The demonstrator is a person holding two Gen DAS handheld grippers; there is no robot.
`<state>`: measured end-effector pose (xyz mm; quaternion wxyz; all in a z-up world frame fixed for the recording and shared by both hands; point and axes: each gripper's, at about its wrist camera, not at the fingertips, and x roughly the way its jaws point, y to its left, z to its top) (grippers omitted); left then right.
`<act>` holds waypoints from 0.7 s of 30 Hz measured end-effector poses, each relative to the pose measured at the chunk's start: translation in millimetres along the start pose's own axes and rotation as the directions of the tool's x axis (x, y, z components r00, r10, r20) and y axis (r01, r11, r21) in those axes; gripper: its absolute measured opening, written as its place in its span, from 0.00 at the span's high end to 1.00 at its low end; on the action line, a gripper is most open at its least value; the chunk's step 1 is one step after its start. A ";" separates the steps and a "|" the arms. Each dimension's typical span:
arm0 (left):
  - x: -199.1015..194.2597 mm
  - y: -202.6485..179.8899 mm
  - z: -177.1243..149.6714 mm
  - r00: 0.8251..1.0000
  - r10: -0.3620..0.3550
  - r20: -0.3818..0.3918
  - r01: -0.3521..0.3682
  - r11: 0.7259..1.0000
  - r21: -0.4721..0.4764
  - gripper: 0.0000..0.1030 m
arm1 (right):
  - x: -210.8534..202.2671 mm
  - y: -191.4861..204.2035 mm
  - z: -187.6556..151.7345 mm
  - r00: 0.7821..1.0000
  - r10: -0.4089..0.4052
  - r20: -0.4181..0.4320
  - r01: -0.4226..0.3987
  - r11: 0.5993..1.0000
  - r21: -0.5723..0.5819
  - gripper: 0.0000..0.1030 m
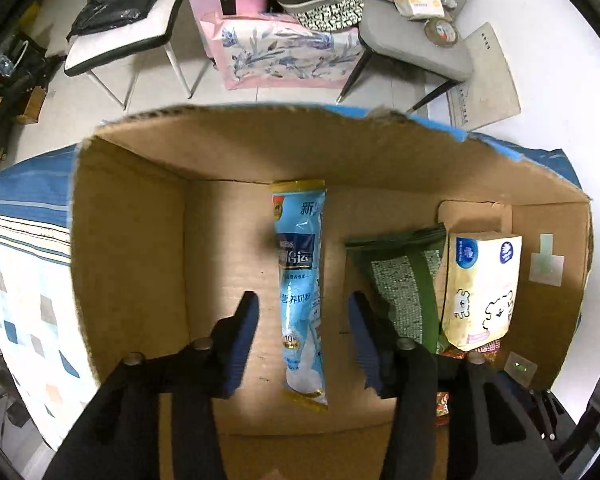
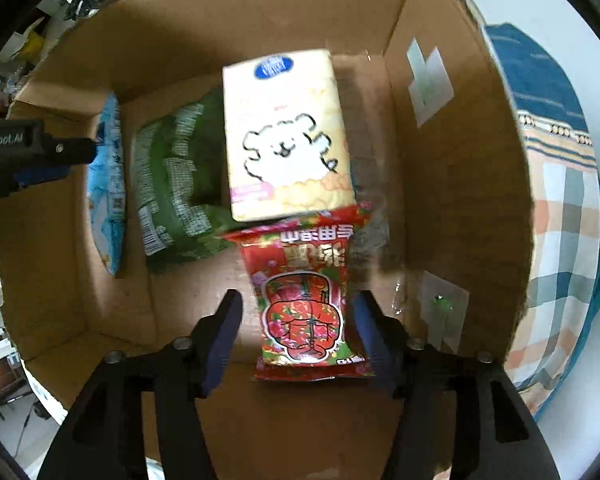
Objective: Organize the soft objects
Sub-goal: 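Carry the tube and candy bag into the box and release both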
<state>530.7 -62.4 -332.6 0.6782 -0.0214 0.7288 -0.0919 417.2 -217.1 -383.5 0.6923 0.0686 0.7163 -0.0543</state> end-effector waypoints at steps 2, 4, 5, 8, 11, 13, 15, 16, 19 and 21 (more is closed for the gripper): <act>-6.1 2.0 -2.0 1.000 0.002 0.018 -0.002 1.000 -0.003 0.43 | -4.7 4.2 -0.8 1.000 0.000 0.012 0.000 1.000 0.001 0.22; -14.5 3.9 -5.9 0.999 -0.002 0.033 0.002 1.000 -0.001 0.32 | -11.4 7.5 -0.5 0.999 0.002 0.033 -0.002 1.000 0.001 0.15; -18.3 5.4 -8.5 0.999 0.004 0.042 -0.004 1.000 -0.001 0.24 | -15.8 9.8 -2.4 0.999 0.003 0.042 -0.003 1.000 0.004 0.10; -29.8 7.6 -18.5 0.997 0.028 0.077 -0.028 1.000 0.001 0.13 | -26.2 13.3 -4.6 0.997 0.009 0.075 -0.010 1.000 0.015 0.06; -42.6 9.4 -33.4 0.990 0.045 0.130 -0.046 0.999 0.007 0.06 | -35.5 12.3 -10.2 0.994 0.007 0.113 -0.010 1.000 0.019 0.00; -53.9 11.0 -46.3 0.984 0.048 0.171 -0.051 0.999 0.012 0.06 | -41.2 12.5 -13.5 0.991 0.008 0.133 -0.012 1.000 0.023 0.00; -67.3 12.3 -61.0 0.972 0.070 0.223 -0.074 0.997 0.011 0.02 | -49.6 11.7 -17.5 0.988 0.013 0.156 -0.017 1.000 0.026 0.00; -72.4 12.8 -66.9 0.966 0.080 0.245 -0.085 0.996 0.012 0.00 | -56.7 11.1 -22.0 0.986 0.008 0.165 -0.013 0.999 0.030 0.00; -90.4 15.0 -90.1 0.946 0.085 0.314 -0.096 0.995 0.019 0.00 | -70.8 12.5 -29.7 0.983 0.008 0.185 -0.013 1.000 0.026 0.00; -99.4 17.4 -102.2 0.936 0.076 0.343 -0.089 0.996 0.021 0.00 | -82.5 15.2 -39.3 0.978 -0.011 0.206 0.008 1.000 0.014 0.00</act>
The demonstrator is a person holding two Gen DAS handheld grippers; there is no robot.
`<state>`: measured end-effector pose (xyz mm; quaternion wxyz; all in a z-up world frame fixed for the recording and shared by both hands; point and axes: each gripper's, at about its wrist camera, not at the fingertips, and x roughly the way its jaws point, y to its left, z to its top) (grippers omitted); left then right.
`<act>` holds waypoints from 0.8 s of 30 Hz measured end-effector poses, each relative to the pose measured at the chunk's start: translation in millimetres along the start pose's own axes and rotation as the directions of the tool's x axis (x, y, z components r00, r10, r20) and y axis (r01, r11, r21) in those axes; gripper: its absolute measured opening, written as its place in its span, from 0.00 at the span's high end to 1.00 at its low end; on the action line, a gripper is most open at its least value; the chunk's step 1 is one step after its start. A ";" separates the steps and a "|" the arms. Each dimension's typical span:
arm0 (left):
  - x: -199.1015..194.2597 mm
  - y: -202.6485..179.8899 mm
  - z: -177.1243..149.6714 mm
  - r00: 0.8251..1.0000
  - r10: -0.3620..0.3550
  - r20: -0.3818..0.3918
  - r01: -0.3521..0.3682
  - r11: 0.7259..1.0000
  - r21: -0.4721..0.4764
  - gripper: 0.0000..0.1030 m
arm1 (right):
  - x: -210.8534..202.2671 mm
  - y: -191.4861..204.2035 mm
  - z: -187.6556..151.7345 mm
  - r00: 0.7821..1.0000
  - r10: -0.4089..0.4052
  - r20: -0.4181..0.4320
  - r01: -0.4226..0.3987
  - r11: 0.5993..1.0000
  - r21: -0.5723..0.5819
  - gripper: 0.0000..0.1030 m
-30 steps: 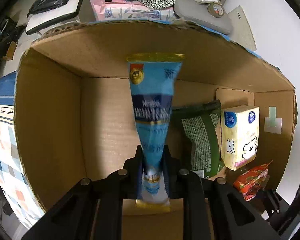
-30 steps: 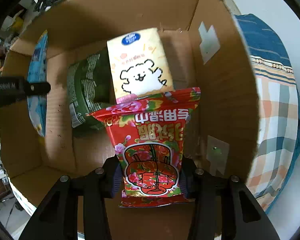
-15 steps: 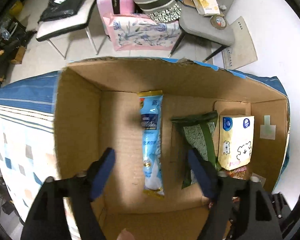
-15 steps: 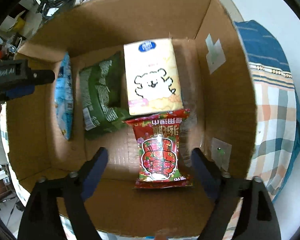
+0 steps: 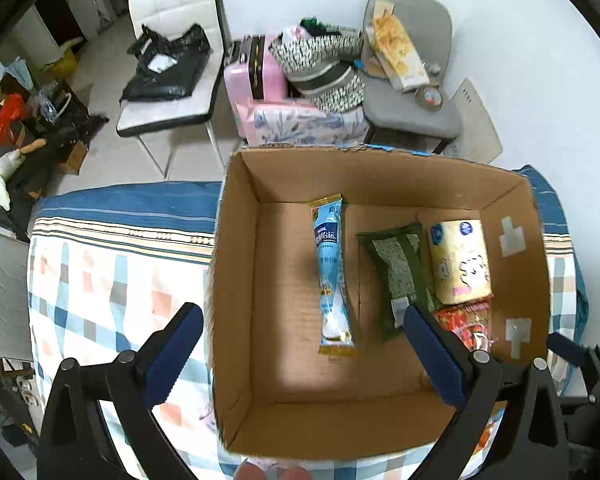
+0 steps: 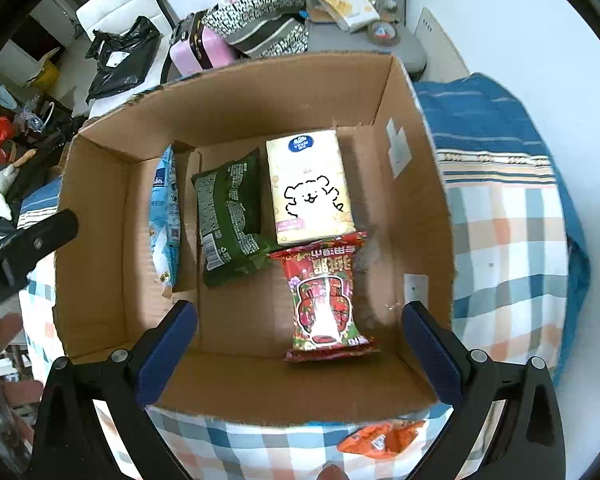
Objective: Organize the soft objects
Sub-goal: 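Carry the tube and candy bag into the box and release both, then grasp the orange snack bag with right tool while left tool grasps the lilac cloth toy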
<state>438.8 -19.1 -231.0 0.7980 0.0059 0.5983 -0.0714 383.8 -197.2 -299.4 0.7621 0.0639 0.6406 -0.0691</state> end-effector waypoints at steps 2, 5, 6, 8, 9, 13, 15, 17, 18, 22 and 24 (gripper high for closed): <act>-9.7 0.0 -7.0 1.000 -0.004 0.020 0.004 1.000 -0.002 0.00 | -10.1 2.0 -6.5 1.000 -0.008 0.027 0.008 1.000 -0.011 0.00; -29.8 -1.0 -22.5 0.998 -0.001 0.060 0.000 1.000 0.003 0.00 | -25.6 4.6 -16.1 0.998 -0.016 0.058 0.018 1.000 -0.024 0.00; -35.8 -1.5 -26.1 0.998 0.004 0.069 -0.004 1.000 0.002 0.00 | -33.8 5.0 -20.7 0.997 -0.016 0.076 0.018 0.999 -0.027 0.00; -48.4 -3.7 -36.5 0.996 0.005 0.091 -0.006 1.000 0.009 0.00 | -47.3 6.5 -29.8 0.994 -0.013 0.108 0.017 0.999 -0.031 0.00; -55.1 -4.2 -41.7 0.995 0.010 0.102 -0.011 1.000 0.010 0.00 | -55.1 6.7 -34.1 0.992 -0.014 0.123 0.018 0.999 -0.033 0.00; -85.2 -6.9 -63.4 0.986 0.020 0.165 -0.023 1.000 0.014 0.00 | -81.9 8.3 -53.6 0.983 -0.011 0.184 0.018 0.999 -0.034 0.00; -96.4 -7.2 -71.2 0.982 0.025 0.188 -0.028 1.000 0.013 0.00 | -95.5 8.5 -64.5 0.977 -0.010 0.212 0.018 0.999 -0.037 0.00; -108.6 -8.2 -79.8 0.977 0.027 0.210 -0.030 0.999 0.011 0.00 | -106.6 8.4 -73.5 0.973 -0.006 0.232 0.015 0.999 -0.039 0.00; -114.6 -8.7 -84.1 0.975 0.028 0.220 -0.031 0.999 0.009 0.00 | -112.8 8.6 -78.9 0.969 -0.006 0.246 0.016 0.999 -0.041 0.00; -129.8 -11.5 -103.3 0.969 0.023 0.245 -0.024 1.000 0.005 0.00 | -126.7 2.0 -97.7 0.964 0.003 0.265 0.006 0.999 -0.036 0.00; -126.8 -13.9 -115.4 0.975 0.001 0.223 -0.002 1.000 0.004 0.00 | -125.1 -8.3 -108.6 0.967 0.003 0.254 0.003 1.000 -0.023 0.00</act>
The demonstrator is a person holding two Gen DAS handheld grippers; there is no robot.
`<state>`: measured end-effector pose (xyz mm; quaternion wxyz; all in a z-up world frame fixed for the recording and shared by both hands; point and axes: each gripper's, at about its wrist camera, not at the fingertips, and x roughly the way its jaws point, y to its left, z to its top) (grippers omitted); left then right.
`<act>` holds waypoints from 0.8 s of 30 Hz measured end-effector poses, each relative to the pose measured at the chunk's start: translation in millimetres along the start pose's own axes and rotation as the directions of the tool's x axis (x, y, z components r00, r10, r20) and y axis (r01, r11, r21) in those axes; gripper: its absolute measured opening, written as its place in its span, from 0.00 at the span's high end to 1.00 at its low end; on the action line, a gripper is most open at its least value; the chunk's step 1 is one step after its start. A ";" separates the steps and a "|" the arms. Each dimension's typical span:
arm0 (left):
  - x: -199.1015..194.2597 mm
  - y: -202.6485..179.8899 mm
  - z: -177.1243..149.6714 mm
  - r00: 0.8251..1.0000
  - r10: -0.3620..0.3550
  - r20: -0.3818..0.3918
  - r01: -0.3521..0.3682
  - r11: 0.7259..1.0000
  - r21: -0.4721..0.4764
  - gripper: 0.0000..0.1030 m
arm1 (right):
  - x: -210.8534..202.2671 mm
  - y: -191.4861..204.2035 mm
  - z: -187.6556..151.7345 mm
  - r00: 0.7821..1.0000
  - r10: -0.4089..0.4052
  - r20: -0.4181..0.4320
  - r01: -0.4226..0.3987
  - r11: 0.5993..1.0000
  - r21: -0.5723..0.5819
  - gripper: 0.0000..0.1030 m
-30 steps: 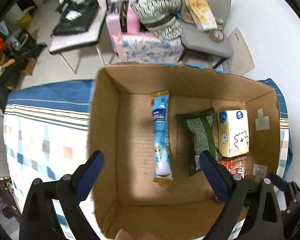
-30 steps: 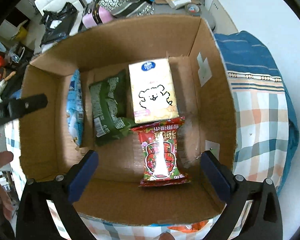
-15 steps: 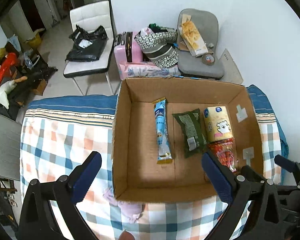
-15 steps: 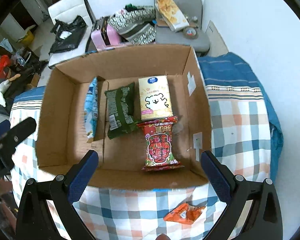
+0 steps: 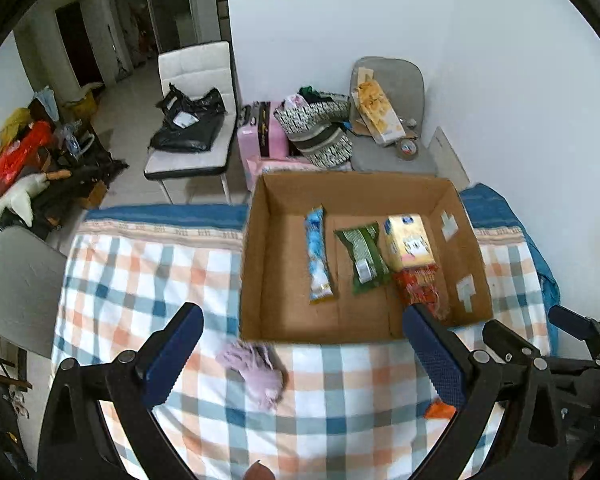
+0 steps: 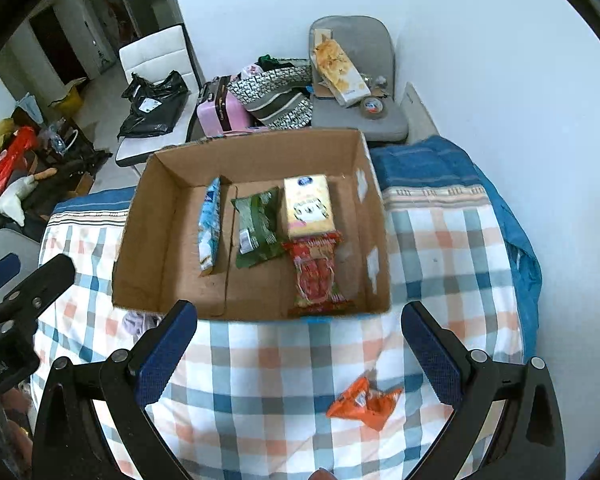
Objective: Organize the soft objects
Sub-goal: 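Grasp the orange snack bag with right tool while left tool grasps the lilac cloth toy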
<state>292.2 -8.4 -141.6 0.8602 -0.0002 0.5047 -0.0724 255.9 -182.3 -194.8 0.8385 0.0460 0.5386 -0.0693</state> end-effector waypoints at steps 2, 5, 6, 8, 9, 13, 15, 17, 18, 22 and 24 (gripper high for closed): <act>4.1 -2.0 -12.1 0.999 -0.027 -0.028 0.026 1.000 -0.014 0.00 | 7.2 -12.9 -11.7 0.999 -0.010 -0.036 0.010 1.000 0.008 0.00; 20.6 -7.2 -35.3 0.997 -0.025 -0.076 0.023 1.000 -0.021 0.00 | 33.1 -43.2 -37.1 0.992 -0.050 -0.118 0.056 0.998 0.042 0.00; 32.0 -8.9 -45.8 0.994 -0.019 -0.109 0.016 1.000 -0.026 0.00 | 48.6 -57.1 -48.7 0.983 -0.067 -0.170 0.078 0.995 0.060 0.00; 46.8 -10.9 -61.0 0.988 -0.022 -0.151 0.016 0.999 -0.039 0.00 | 72.5 -77.6 -66.1 0.969 -0.073 -0.237 0.098 0.991 0.096 0.00; 59.2 -11.8 -72.4 0.982 -0.014 -0.187 0.006 0.999 -0.044 0.00 | 89.2 -89.6 -77.8 0.957 -0.072 -0.280 0.107 0.988 0.115 0.00; 90.7 -14.2 -105.2 0.960 -0.004 -0.280 -0.011 0.999 -0.053 0.00 | 130.7 -102.7 -109.3 0.930 -0.057 -0.362 0.084 0.995 0.060 0.00; 106.0 -14.1 -123.5 0.944 0.005 -0.329 -0.025 0.998 -0.055 0.00 | 149.1 -96.6 -122.7 0.915 -0.091 -0.393 0.083 0.996 -0.039 0.00; 115.4 -14.1 -137.5 0.933 0.010 -0.359 -0.032 0.998 -0.054 0.00 | 164.1 -86.7 -134.5 0.903 -0.145 -0.405 0.088 0.984 -0.154 0.00; 122.0 -13.8 -146.5 0.924 0.021 -0.383 -0.043 0.998 -0.050 0.00 | 170.9 -82.4 -139.2 0.899 -0.166 -0.405 0.091 0.976 -0.200 0.00; 136.3 0.3 -165.8 0.895 0.021 -0.446 -0.065 0.994 -0.083 0.00 | 186.3 -63.0 -152.4 0.914 -0.212 -0.345 0.083 0.932 -0.354 0.02; 136.9 11.8 -166.9 0.892 0.031 -0.451 -0.087 0.991 -0.104 0.00 | 192.9 -60.0 -154.4 0.909 -0.213 -0.359 0.078 0.931 -0.357 0.14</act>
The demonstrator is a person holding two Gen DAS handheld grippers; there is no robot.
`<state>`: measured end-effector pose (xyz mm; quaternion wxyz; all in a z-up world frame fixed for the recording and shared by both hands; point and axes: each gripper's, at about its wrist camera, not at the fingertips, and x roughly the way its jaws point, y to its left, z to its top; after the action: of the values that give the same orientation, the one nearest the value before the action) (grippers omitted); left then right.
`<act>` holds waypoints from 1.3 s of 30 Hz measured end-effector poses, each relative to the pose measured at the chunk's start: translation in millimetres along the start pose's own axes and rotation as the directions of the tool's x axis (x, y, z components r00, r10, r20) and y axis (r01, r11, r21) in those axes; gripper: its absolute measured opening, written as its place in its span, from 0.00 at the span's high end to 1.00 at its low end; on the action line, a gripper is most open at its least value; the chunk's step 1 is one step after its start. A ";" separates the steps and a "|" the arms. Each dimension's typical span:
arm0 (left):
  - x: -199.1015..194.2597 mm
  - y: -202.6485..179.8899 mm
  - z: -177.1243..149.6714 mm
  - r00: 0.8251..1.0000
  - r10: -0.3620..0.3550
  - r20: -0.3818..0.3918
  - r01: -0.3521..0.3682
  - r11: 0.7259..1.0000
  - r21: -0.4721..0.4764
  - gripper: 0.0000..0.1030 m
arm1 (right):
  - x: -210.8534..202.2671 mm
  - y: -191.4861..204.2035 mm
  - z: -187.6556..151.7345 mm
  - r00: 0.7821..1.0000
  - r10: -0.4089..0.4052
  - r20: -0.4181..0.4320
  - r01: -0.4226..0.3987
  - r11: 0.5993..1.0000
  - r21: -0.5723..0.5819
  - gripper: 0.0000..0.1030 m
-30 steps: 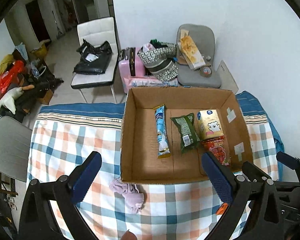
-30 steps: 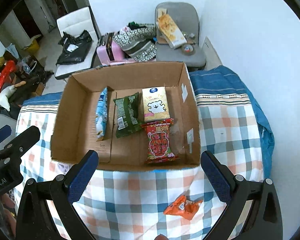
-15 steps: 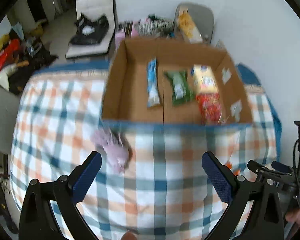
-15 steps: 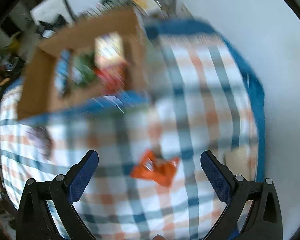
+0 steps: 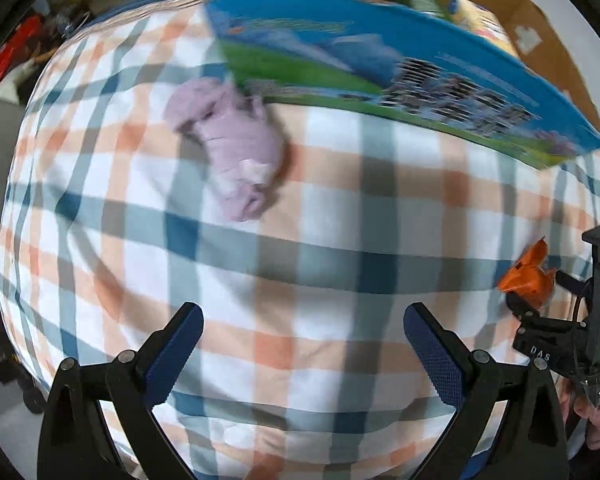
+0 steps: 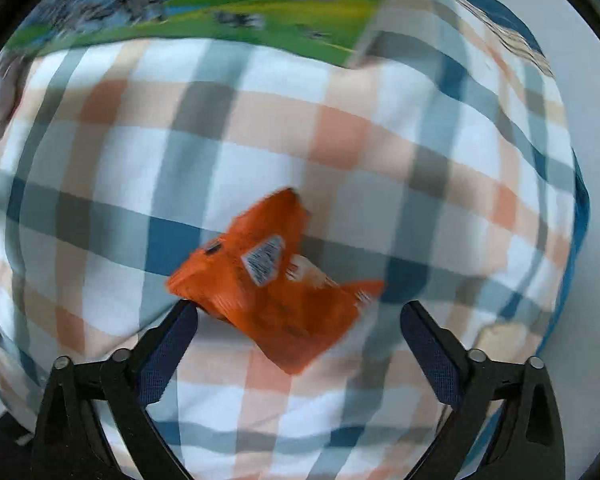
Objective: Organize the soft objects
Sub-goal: 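Grasp the orange snack bag with right tool while left tool grasps the lilac cloth toy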
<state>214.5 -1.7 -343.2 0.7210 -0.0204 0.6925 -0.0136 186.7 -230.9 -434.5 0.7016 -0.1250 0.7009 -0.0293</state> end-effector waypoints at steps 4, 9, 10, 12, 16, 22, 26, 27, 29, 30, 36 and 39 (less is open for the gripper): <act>-10.5 25.7 12.2 0.999 0.010 0.035 -0.008 0.997 -0.073 0.00 | -3.1 -10.8 4.6 0.997 0.059 -0.047 -0.053 0.989 0.136 0.24; -15.3 60.4 39.3 0.999 -0.009 0.043 0.017 0.981 -0.196 0.00 | -3.9 -35.1 9.2 0.952 0.300 -0.064 -0.248 0.875 0.417 0.25; -14.0 66.2 46.2 0.999 -0.018 0.041 0.026 0.975 -0.219 0.00 | -3.4 -36.5 10.6 0.947 0.317 -0.058 -0.261 0.860 0.438 0.25; -9.3 73.7 58.7 0.999 -0.029 0.033 0.036 0.969 -0.246 0.00 | 0.0 -39.0 14.5 0.941 0.331 -0.066 -0.264 0.844 0.468 0.23; 16.6 82.7 80.1 0.998 -0.062 -0.024 0.053 0.961 -0.272 0.00 | 3.0 -39.9 17.3 0.944 0.322 -0.068 -0.257 0.851 0.458 0.14; 53.7 81.1 100.4 0.994 -0.079 -0.082 0.056 0.966 -0.253 0.00 | -4.1 -30.9 15.4 0.960 0.272 -0.072 -0.223 0.891 0.396 0.13; 65.0 77.2 105.3 0.995 -0.070 -0.069 0.053 0.974 -0.221 0.17 | -9.4 -21.2 15.9 0.962 0.263 -0.070 -0.219 0.901 0.374 0.13; 65.3 75.6 105.8 0.996 -0.067 -0.060 0.053 0.976 -0.211 0.25 | -11.1 -21.8 14.9 0.962 0.263 -0.070 -0.219 0.903 0.371 0.13; 63.9 73.2 109.7 0.996 -0.077 -0.055 0.064 0.978 -0.199 0.49 | -16.7 -20.7 10.4 0.964 0.257 -0.068 -0.216 0.907 0.361 0.13; 62.6 72.8 107.7 0.995 -0.091 -0.050 0.080 0.978 -0.191 0.54 | -24.1 -20.5 14.5 0.965 0.251 -0.069 -0.211 0.910 0.356 0.13; 39.6 53.0 79.3 0.998 -0.060 -0.015 0.058 0.993 -0.103 0.64 | -29.5 -27.1 9.9 0.964 0.257 -0.068 -0.223 0.922 0.316 0.13; 31.9 40.2 59.1 0.998 -0.054 -0.021 0.053 0.997 -0.051 0.64 | -22.9 -30.2 4.8 0.965 0.256 -0.058 -0.232 0.934 0.271 0.13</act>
<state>274.5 37.6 -374.6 0.7120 -0.0569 0.6997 -0.0156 195.2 -254.5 -405.7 0.6771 0.0580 0.7325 -0.0400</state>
